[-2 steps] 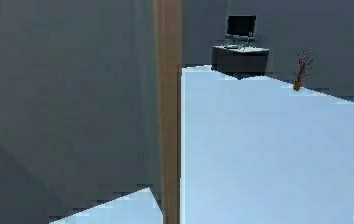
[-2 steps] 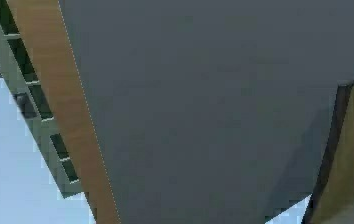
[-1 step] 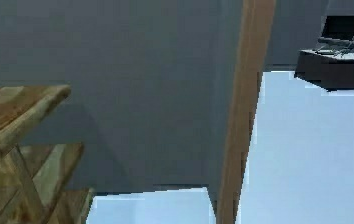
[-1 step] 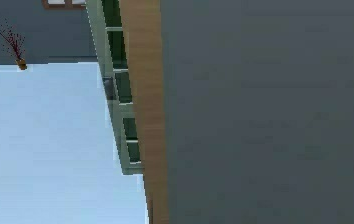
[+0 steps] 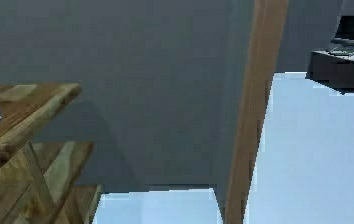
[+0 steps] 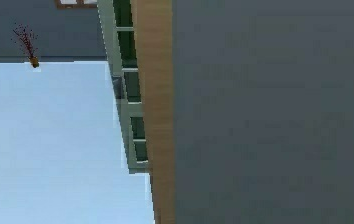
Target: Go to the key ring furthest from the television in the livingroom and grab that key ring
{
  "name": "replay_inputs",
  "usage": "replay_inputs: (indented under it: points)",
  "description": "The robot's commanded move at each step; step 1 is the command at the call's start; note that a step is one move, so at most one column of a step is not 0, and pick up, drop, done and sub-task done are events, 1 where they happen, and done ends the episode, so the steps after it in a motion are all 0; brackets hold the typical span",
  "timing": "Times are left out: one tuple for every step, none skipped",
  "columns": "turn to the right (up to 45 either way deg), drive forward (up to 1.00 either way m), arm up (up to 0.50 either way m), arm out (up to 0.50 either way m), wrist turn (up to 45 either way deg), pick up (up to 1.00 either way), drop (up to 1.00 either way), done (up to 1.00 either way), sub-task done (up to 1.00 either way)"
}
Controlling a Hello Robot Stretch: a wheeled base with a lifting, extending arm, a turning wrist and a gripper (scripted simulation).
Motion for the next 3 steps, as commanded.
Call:
replay_inputs:
  points:
    - [-45.0, 0.00, 0.00, 0.00, 0.0, 0.00, 0.00, 0.00, 0.00]
    - [0.0, 0.20, 0.00, 0.00, 0.0, 0.00, 0.00, 0.00, 0.00]
    - [45.0, 0.00, 0.00, 0.00, 0.0, 0.00, 0.00, 0.00, 0.00]
